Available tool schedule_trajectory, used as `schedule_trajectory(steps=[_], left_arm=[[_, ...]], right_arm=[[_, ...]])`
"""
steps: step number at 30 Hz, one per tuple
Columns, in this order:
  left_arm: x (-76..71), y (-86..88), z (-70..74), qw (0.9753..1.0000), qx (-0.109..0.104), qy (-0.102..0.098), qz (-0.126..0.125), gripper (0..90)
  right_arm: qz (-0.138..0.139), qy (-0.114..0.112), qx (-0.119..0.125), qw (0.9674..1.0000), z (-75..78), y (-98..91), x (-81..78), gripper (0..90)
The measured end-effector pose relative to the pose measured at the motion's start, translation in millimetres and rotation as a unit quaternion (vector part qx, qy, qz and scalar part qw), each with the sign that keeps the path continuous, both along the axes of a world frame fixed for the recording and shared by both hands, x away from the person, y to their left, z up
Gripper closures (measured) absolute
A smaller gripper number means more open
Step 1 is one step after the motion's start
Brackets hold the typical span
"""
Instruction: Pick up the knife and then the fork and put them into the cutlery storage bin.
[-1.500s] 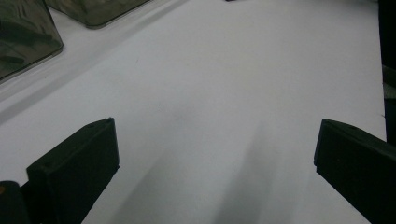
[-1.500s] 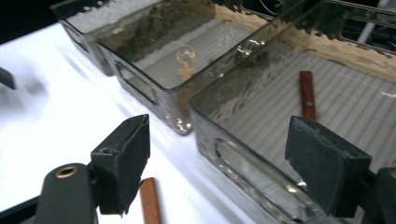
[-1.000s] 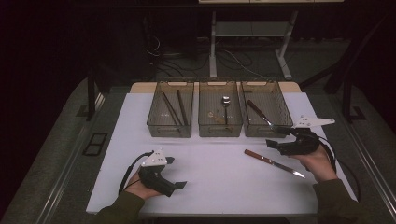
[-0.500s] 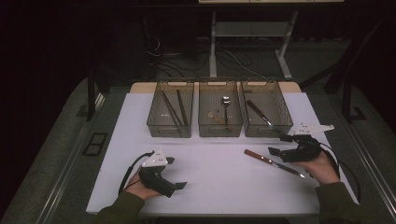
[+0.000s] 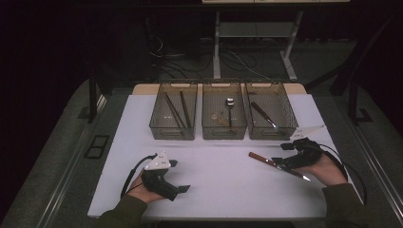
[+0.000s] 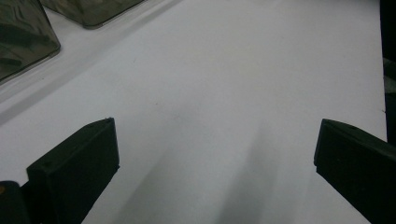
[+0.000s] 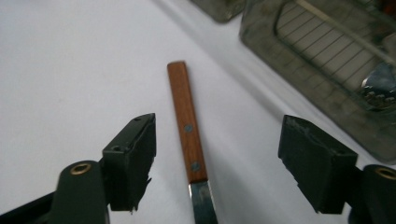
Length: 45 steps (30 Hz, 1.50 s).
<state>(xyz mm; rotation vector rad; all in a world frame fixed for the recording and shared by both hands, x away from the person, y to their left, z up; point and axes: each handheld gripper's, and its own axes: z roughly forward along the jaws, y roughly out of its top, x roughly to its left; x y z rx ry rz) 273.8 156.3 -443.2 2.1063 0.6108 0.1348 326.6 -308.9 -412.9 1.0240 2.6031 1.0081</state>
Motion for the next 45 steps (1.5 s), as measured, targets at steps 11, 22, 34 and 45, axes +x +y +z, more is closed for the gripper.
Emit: schedule_trajectory(steps=[11,22,34,45], left_arm=[[0.5,0.2,-0.3,1.0,-0.001,0.001,0.001,0.0],[1.1,-0.1,-1.1,1.0,0.0,0.003,0.003,0.0],[1.3,-0.5,-1.6,1.0,0.001,0.004,0.002,0.0],[1.3,-0.5,-1.7,1.0,0.002,0.004,0.002,0.0]], right_arm=[[0.041,0.039,-0.088,0.9945,0.7,21.5,4.2,39.8],[0.086,0.062,-0.15,0.983,-2.6,34.8,15.2,59.6],[0.11,0.08,-0.198,0.9707,-7.7,44.3,22.7,70.5],[0.124,0.102,-0.237,0.958,-7.2,57.5,26.0,75.3]])
